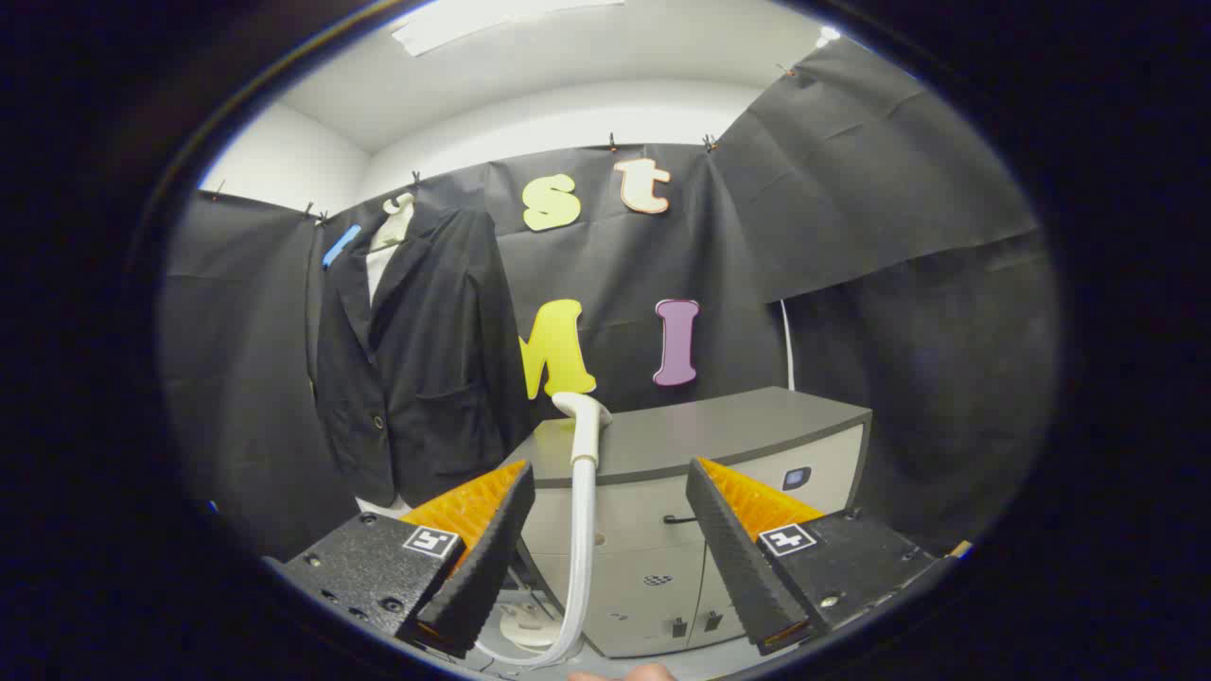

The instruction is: Iron the clothes twice with a garment steamer, once on the left side and once on the right side.

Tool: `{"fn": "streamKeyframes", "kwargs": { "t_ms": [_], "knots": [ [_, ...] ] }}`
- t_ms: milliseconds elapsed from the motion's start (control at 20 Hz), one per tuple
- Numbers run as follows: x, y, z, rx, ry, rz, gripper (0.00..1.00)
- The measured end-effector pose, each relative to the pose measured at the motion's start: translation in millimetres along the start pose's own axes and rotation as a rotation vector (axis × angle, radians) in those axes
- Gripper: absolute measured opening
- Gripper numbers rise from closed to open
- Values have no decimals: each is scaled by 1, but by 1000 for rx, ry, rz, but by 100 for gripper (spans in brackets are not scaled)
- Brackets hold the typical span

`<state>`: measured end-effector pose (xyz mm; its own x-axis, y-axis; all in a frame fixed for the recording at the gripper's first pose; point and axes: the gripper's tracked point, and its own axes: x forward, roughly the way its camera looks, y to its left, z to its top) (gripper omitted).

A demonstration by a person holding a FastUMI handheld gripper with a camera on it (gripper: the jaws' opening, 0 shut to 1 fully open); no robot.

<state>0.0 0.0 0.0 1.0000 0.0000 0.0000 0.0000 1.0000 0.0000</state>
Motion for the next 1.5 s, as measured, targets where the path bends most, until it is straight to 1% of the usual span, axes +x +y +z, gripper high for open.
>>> {"fn": "streamKeyframes", "kwargs": {
  "t_ms": [450, 600, 700, 850, 1000, 1150, 1300, 1400, 1500],
  "knots": [
    [0, 1, -1, -11, 10, -16, 100],
    [1, 3, 6, -19, 1, -27, 100],
    [4, 10, 10, -11, -1, -18, 100],
    [25, 24, 19, -20, 3, -16, 100],
    [37, 33, 26, -17, 23, -31, 100],
    [48, 43, 23, -5, 81, -45, 100],
    [67, 43, 24, -67, 144, -71, 100],
    [83, 49, 28, -83, 168, -57, 100],
    [105, 48, 27, -64, 217, -48, 100]
  ]
}}
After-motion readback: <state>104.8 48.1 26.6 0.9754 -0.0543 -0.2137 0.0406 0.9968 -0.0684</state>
